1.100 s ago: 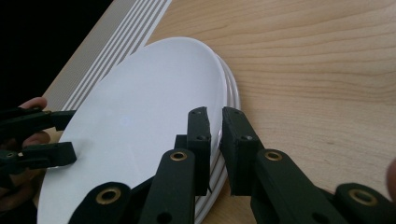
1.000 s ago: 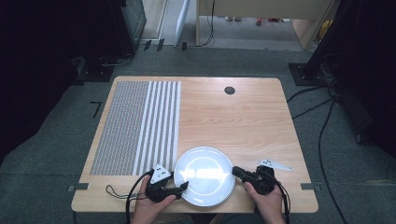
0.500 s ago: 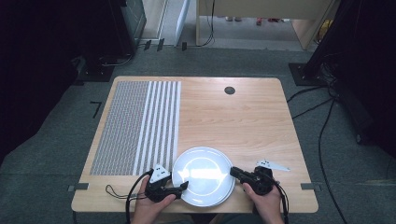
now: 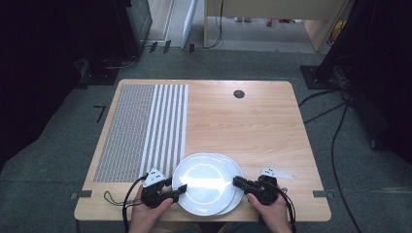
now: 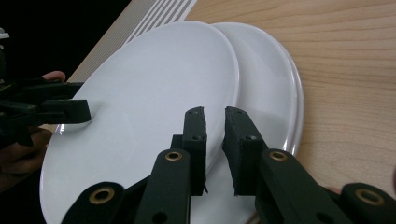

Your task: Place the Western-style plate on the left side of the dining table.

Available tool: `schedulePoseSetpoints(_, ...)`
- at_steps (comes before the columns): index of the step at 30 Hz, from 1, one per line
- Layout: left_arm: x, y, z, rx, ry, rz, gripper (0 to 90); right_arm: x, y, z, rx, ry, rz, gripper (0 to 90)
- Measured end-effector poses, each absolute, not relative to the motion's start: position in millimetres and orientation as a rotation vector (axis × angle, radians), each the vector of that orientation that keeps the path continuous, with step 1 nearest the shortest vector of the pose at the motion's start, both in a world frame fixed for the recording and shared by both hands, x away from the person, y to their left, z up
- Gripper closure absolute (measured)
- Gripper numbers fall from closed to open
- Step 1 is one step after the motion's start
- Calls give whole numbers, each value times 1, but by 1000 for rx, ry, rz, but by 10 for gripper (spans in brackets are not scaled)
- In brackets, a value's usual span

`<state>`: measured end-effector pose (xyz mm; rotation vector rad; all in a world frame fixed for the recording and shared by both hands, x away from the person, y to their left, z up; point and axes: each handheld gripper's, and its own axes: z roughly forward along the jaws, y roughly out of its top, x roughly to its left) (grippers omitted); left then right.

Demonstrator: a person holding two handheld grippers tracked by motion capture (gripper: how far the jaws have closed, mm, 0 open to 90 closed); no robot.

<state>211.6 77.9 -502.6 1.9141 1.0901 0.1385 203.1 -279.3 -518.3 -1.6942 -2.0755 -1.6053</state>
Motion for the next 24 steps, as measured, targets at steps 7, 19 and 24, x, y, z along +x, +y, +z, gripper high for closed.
schedulePoseSetpoints(7,212,85,-499,1918,1108,154,553,204,-275,-520,-1691,-2079,-1593,787)
schedulePoseSetpoints(19,217,96,-498,1893,1112,57,623,210,-268,-525,-1786,-1999,-1557,767)
schedulePoseSetpoints(24,216,94,-496,1912,1113,75,624,214,-272,-527,-1821,-1858,-1534,817)
